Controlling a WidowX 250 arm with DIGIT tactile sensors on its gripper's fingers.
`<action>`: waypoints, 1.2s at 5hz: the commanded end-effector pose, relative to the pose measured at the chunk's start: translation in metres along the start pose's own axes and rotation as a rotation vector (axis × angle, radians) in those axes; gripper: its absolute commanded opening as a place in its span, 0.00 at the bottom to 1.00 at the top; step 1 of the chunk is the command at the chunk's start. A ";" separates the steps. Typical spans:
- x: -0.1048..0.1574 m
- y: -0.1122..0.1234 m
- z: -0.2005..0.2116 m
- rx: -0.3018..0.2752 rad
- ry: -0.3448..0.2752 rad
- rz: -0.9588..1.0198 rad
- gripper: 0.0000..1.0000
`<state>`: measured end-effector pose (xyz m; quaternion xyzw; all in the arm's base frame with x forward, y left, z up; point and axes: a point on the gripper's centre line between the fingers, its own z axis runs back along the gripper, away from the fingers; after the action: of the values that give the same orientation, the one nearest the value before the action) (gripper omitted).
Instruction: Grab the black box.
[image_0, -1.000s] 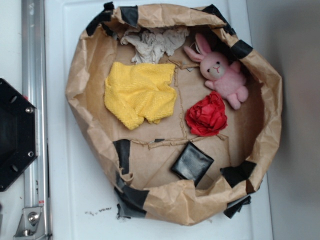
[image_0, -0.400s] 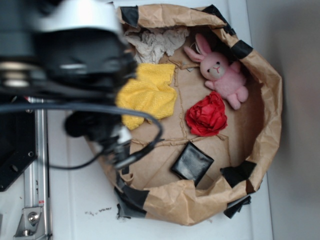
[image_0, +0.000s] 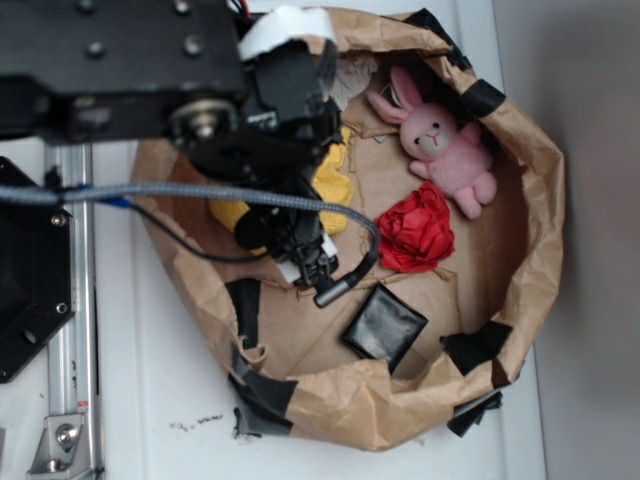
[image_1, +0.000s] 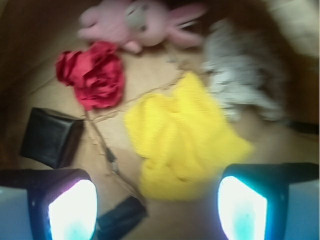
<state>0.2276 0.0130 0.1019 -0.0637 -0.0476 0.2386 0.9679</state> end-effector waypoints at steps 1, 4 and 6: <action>0.036 -0.038 -0.034 -0.054 -0.009 0.141 1.00; 0.030 -0.106 -0.050 -0.033 0.031 -0.023 1.00; -0.008 -0.105 -0.094 0.069 0.130 -0.060 1.00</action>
<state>0.2887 -0.0807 0.0264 -0.0441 0.0173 0.2218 0.9740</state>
